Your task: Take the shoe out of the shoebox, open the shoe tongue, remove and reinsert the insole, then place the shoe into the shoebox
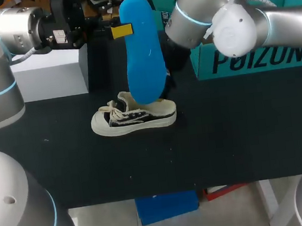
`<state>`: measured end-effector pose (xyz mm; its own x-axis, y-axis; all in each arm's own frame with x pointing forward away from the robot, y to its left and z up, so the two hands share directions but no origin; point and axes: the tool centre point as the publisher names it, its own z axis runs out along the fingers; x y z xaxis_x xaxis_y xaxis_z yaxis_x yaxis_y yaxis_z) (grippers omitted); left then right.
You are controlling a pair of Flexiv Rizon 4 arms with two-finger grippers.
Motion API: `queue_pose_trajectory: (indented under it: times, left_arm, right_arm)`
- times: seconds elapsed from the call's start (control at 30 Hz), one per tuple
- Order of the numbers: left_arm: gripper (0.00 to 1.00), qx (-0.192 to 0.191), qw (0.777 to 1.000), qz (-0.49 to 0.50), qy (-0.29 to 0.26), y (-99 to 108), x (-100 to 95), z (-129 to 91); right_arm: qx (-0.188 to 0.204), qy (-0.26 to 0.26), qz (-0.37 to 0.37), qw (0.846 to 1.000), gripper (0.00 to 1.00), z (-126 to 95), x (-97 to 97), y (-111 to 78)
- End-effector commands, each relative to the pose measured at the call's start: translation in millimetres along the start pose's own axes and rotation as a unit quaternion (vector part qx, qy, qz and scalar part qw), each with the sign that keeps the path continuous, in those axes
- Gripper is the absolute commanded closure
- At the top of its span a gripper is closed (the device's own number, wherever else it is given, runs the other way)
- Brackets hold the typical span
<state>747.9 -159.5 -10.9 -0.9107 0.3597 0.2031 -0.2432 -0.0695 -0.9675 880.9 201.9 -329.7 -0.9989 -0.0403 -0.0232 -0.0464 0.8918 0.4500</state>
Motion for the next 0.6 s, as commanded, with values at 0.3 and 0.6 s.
queue_pose_trajectory:
  times: [0.3,0.6]
  left_arm:
    - [1.00,0.000,1.000,0.001,-0.002,1.2,0.6,1.3]
    - [1.00,0.000,1.000,0.001,-0.002,1.2,0.6,1.3]
  right_arm:
    - [-0.143,-0.021,-0.005,0.989,0.00,6.5,10.8,-15.6]
    - [-0.200,-0.035,-0.011,0.979,0.00,14.2,10.9,-27.8]
